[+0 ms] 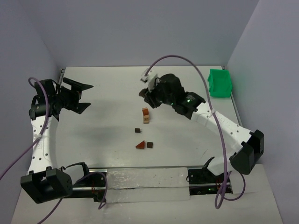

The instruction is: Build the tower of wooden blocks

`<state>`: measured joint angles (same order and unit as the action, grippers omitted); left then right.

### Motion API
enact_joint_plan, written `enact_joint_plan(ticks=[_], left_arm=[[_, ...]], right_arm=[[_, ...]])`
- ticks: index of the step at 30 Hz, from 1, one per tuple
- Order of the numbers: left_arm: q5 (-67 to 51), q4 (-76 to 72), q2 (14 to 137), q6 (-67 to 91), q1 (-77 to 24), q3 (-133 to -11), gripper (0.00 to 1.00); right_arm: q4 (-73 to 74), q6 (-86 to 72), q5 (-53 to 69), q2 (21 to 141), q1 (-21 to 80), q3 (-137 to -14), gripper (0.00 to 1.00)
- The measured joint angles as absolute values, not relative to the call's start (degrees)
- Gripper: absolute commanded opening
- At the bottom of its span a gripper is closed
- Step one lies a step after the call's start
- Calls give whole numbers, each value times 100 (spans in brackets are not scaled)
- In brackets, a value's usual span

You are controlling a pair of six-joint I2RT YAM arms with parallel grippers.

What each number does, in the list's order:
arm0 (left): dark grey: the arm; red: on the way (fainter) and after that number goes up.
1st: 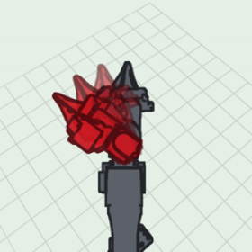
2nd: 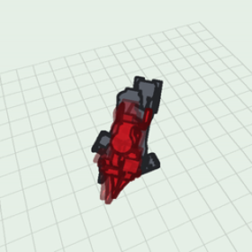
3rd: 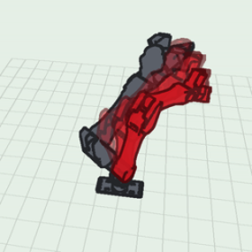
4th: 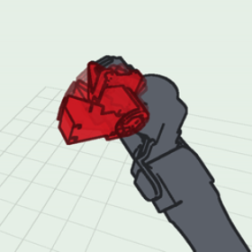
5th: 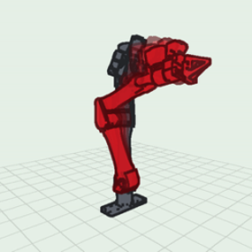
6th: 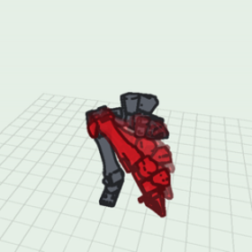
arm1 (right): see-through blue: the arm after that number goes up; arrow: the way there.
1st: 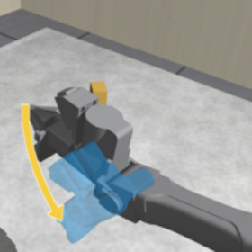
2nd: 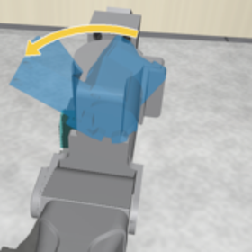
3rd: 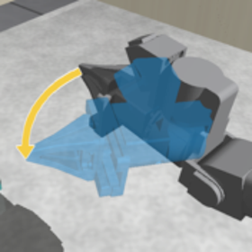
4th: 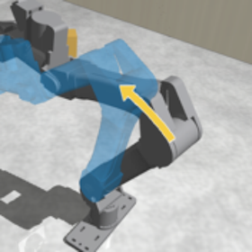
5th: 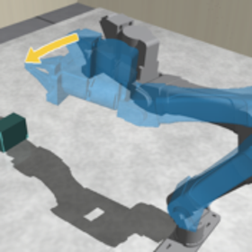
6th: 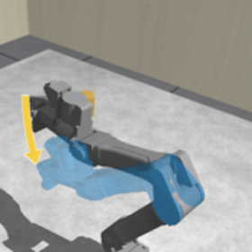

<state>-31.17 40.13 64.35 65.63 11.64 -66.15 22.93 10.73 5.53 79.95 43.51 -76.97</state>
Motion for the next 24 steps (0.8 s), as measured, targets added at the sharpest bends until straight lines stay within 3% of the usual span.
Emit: enact_joint_plan(ticks=[5,10,24], left_arm=[[-2822,4006,6354,6078,1406,-6615,95],[-2456,3925,6101,5415,1421,-6615,97],[-1024,3663,5808,3860,1437,-6349,99]], right_arm=[[2600,-485,1128,8109,3412,-7911,0],[2716,-1397,1095,8157,3329,-7940,0],[3315,-2535,-1068,9151,4060,-8333,0]])
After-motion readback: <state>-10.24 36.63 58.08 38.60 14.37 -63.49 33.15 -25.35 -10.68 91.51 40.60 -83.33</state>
